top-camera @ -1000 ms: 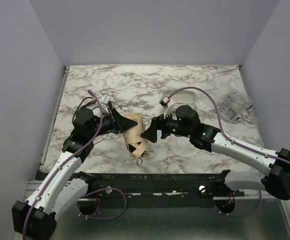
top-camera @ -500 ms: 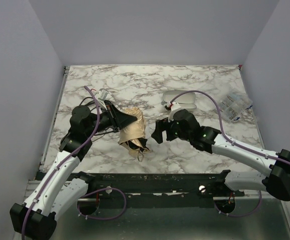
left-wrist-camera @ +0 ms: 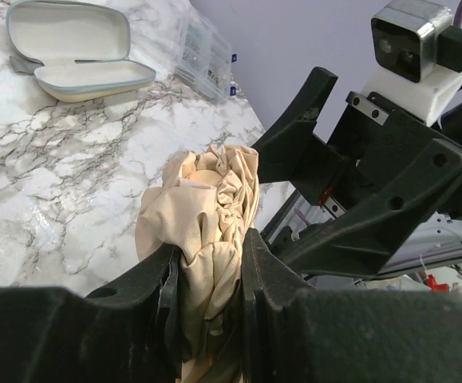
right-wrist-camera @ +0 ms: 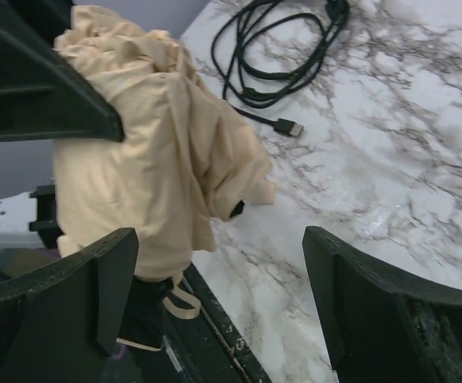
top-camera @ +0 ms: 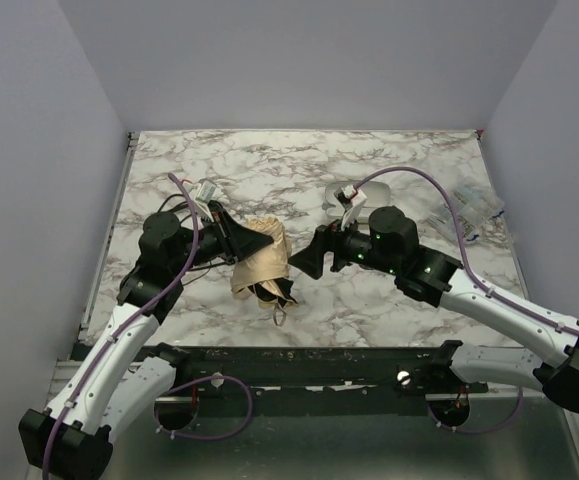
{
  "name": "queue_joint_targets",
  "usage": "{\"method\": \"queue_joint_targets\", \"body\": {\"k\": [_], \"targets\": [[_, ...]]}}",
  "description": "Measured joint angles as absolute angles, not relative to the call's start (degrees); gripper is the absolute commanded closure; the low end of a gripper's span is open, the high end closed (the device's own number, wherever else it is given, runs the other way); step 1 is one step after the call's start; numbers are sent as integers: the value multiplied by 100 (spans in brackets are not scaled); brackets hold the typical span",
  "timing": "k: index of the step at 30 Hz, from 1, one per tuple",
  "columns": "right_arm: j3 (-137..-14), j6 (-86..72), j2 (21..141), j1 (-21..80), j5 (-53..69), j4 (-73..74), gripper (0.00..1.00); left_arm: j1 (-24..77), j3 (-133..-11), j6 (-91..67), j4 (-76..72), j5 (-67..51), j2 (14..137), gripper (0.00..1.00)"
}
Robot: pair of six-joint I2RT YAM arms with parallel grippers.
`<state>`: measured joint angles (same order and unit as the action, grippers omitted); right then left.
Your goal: Open the umbrella
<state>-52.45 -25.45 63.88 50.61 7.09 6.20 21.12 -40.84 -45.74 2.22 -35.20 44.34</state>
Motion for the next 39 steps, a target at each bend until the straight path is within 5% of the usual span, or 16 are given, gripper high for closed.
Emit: {"method": "queue_joint_targets", "body": {"k": [11,15,19,26,30,32,35,39], "targets": [[-5245,-2864,6512,5061,1841,-333,9,2112,-4084,-4912,-445,-4001,4438,100],[-5245,-3002,6768,5061,2102,-642,16,2126,-4082,-5061,-819,-4244,4475,100],[-5245,-3116,6882,5052,2331,-895,38,2106,-4075,-5118,-961,-4348,4582,100],[-5245,-3280,6901,5037,2530,-1059,99,2095,-4073,-5140,-1103,-4377,4674,99],[-5242,-3277,6899,5017,2541,-1068,99,2058,-4073,-5120,-1061,-4344,4707,72],[-5240,-3282,6899,5017,2541,-1061,99,2058,-4073,-5105,-1057,-4335,4722,42],[-5231,-3306,6899,5022,2532,-1081,99,2060,-4077,-5085,-1028,-4303,4731,11],[-5186,-3321,6899,5059,2392,-1041,99,2102,-4224,-4952,-738,-4206,4742,1]]}}
